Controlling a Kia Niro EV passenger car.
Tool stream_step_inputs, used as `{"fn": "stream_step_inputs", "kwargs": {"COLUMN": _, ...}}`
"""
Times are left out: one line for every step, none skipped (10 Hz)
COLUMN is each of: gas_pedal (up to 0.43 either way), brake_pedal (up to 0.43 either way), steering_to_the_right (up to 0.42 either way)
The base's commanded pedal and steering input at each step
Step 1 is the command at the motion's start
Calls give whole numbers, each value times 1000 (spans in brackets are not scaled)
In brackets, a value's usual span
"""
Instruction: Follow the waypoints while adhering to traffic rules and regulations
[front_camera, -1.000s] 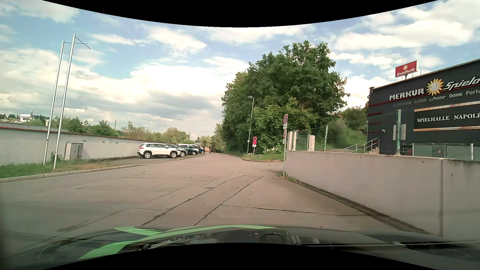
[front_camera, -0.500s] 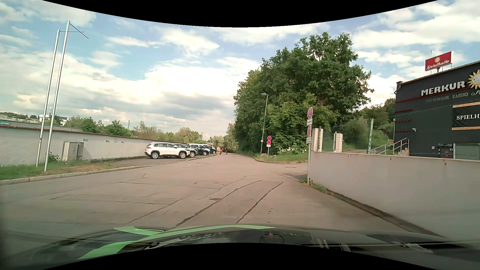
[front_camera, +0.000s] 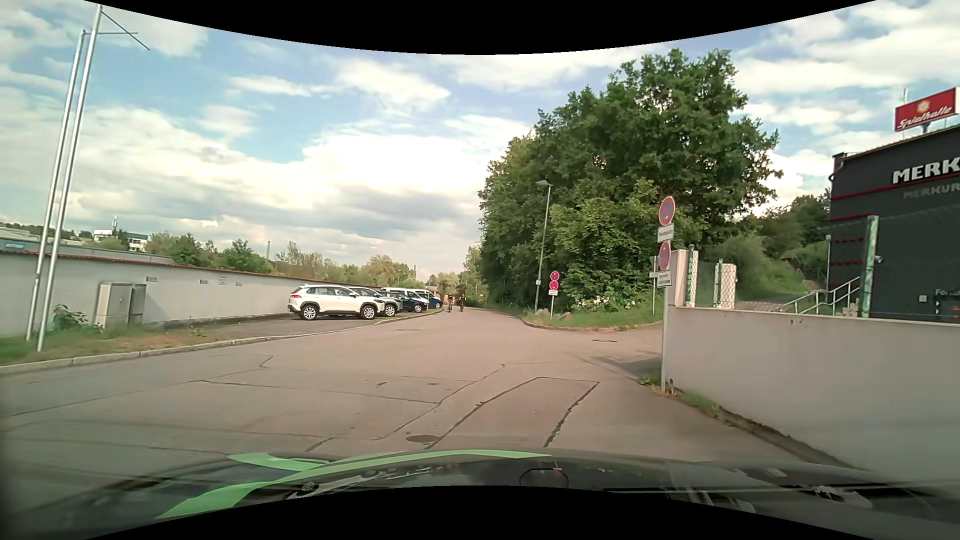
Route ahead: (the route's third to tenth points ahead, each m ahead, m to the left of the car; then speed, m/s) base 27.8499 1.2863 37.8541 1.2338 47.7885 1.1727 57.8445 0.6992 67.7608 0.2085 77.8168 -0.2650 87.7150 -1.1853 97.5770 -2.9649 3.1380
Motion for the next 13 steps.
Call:
{"fn": "stream_step_inputs", "kwargs": {"gas_pedal": 0, "brake_pedal": 0, "steering_to_the_right": -49}}
{"fn": "stream_step_inputs", "kwargs": {"gas_pedal": 0, "brake_pedal": 0, "steering_to_the_right": -49}}
{"fn": "stream_step_inputs", "kwargs": {"gas_pedal": 0, "brake_pedal": 0, "steering_to_the_right": -49}}
{"fn": "stream_step_inputs", "kwargs": {"gas_pedal": 0, "brake_pedal": 0, "steering_to_the_right": -46}}
{"fn": "stream_step_inputs", "kwargs": {"gas_pedal": 0, "brake_pedal": 0, "steering_to_the_right": -46}}
{"fn": "stream_step_inputs", "kwargs": {"gas_pedal": 0, "brake_pedal": 0, "steering_to_the_right": -46}}
{"fn": "stream_step_inputs", "kwargs": {"gas_pedal": 0, "brake_pedal": 55, "steering_to_the_right": -45}}
{"fn": "stream_step_inputs", "kwargs": {"gas_pedal": 0, "brake_pedal": 85, "steering_to_the_right": -44}}
{"fn": "stream_step_inputs", "kwargs": {"gas_pedal": 0, "brake_pedal": 116, "steering_to_the_right": -43}}
{"fn": "stream_step_inputs", "kwargs": {"gas_pedal": 0, "brake_pedal": 171, "steering_to_the_right": -41}}
{"fn": "stream_step_inputs", "kwargs": {"gas_pedal": 0, "brake_pedal": 213, "steering_to_the_right": -41}}
{"fn": "stream_step_inputs", "kwargs": {"gas_pedal": 0, "brake_pedal": 220, "steering_to_the_right": -41}}
{"fn": "stream_step_inputs", "kwargs": {"gas_pedal": 0, "brake_pedal": 183, "steering_to_the_right": -40}}
